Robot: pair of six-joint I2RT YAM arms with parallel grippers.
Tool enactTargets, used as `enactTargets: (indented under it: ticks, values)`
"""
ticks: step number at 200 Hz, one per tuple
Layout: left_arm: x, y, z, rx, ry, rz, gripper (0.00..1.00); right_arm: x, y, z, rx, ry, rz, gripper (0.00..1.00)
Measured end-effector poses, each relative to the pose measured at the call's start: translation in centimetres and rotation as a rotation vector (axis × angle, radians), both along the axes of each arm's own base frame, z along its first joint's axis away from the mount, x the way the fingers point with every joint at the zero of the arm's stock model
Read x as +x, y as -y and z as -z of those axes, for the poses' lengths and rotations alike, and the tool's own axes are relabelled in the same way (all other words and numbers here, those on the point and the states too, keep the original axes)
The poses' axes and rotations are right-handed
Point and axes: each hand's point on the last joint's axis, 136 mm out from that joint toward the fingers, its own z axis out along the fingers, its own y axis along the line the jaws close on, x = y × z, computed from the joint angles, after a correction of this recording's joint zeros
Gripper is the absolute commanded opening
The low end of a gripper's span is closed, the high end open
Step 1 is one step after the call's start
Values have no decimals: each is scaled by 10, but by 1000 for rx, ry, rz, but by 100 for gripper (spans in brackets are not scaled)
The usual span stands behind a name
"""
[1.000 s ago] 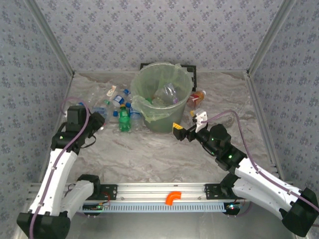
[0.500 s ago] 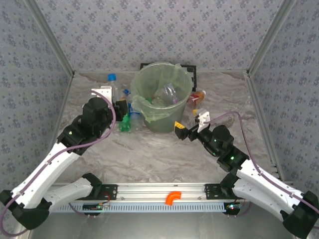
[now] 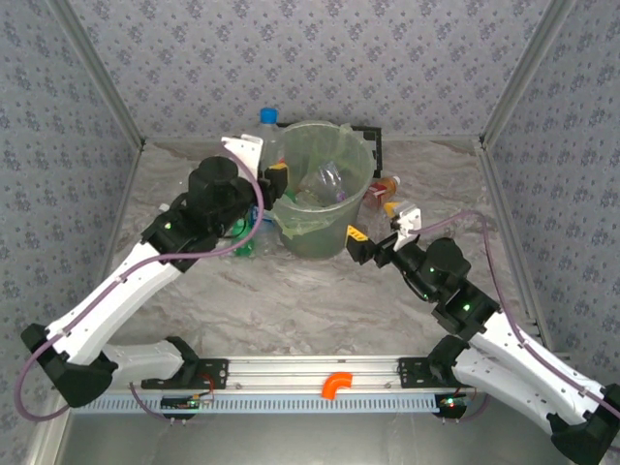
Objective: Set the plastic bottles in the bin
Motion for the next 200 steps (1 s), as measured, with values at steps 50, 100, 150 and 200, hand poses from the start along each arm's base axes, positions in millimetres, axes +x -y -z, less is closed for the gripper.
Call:
enactTargets:
  ticks: [50,100,150,200]
  values:
    - [13,34,15,6,-29,79,52,-2,13,-13,-9,-13,51,100]
    - [22,45,24,-42,-68,66,54,-3,18,-16,-15,-20,69,100]
    - [40,52,31,-160,-175,-26,56,-2,18,-14,-22,-26,69,100]
    - [56,64,28,-343,-296,-105,55,-2,20,-13,-28,-32,78,100]
